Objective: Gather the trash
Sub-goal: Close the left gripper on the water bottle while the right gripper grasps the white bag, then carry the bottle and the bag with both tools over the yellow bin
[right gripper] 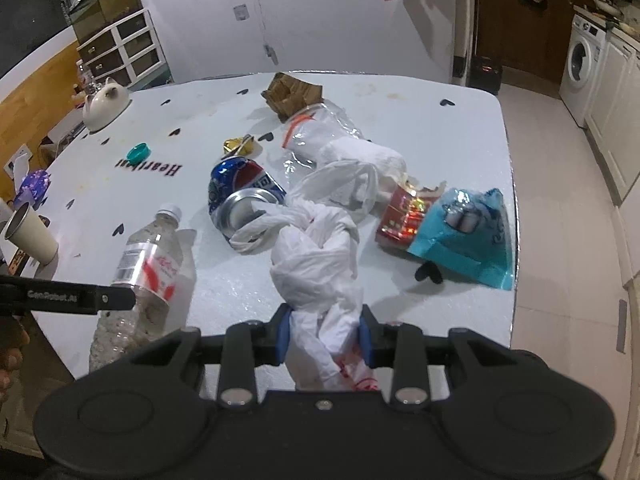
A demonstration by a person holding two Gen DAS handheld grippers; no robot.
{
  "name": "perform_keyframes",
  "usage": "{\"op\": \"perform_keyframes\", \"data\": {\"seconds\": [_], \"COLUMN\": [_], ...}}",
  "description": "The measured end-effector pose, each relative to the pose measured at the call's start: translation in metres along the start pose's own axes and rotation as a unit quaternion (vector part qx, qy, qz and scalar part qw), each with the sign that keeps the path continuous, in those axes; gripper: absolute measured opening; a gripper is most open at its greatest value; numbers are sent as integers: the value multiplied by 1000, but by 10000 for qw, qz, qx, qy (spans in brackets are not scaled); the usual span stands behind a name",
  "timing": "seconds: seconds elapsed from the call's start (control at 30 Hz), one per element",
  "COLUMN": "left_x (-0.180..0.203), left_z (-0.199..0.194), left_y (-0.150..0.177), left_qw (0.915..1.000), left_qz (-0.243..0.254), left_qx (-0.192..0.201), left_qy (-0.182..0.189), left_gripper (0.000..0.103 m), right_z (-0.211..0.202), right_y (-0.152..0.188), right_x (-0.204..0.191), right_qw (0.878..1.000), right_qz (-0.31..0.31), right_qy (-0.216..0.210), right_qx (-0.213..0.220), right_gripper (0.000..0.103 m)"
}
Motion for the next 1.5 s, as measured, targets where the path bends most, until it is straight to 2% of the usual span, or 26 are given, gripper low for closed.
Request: {"op": "perform_keyframes", "data": {"seconds": [0.23, 0.3, 0.37, 0.53, 0.8, 1.07, 1.3, 1.5], "left_x": [11, 12, 10, 6, 2, 12, 48, 100], "left_z": [25, 30, 34, 34, 7, -38, -70, -80], "left_y": [3, 6, 8, 9, 2, -16, -32, -35], "left_qw": [9992, 9988, 9985, 9988, 9998, 9967, 9908, 9854], "left_qz": [178, 225, 229, 185, 45, 103, 395, 703], "left_qx": [-311, -388, -434, -381, 100, 810, 1262, 1413], "left_qy": [-168, -199, -248, -231, -188, -13, 285, 643], "left_gripper": [86, 81, 65, 62, 61, 61, 61, 61], "right_z": [7, 9, 12, 18, 18, 1, -28, -57], "right_y": [4, 6, 9, 17, 16, -1, -17, -22], "right_x": [6, 8, 8, 9, 2, 0, 12, 39], "right_qw": [9998, 9997, 9995, 9991, 9994, 9998, 9973, 9932], "right_qz": [75, 83, 108, 146, 78, 86, 248, 465], "right_qy": [127, 147, 159, 156, 128, 180, 318, 527], "right_qx": [-119, -172, -242, -369, -321, 94, 614, 925], "right_gripper": [35, 35, 35, 35, 35, 35, 35, 35]}}
Point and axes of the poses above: each gripper's, at about its wrist camera, not at the fingertips, and z roughly the way its jaws point, x to its right, y to its underside, the point moved 7 cm from there along z, roughly the way its jaws point, and after that the axes turned 7 degrees about x, right-handed, at the moved point
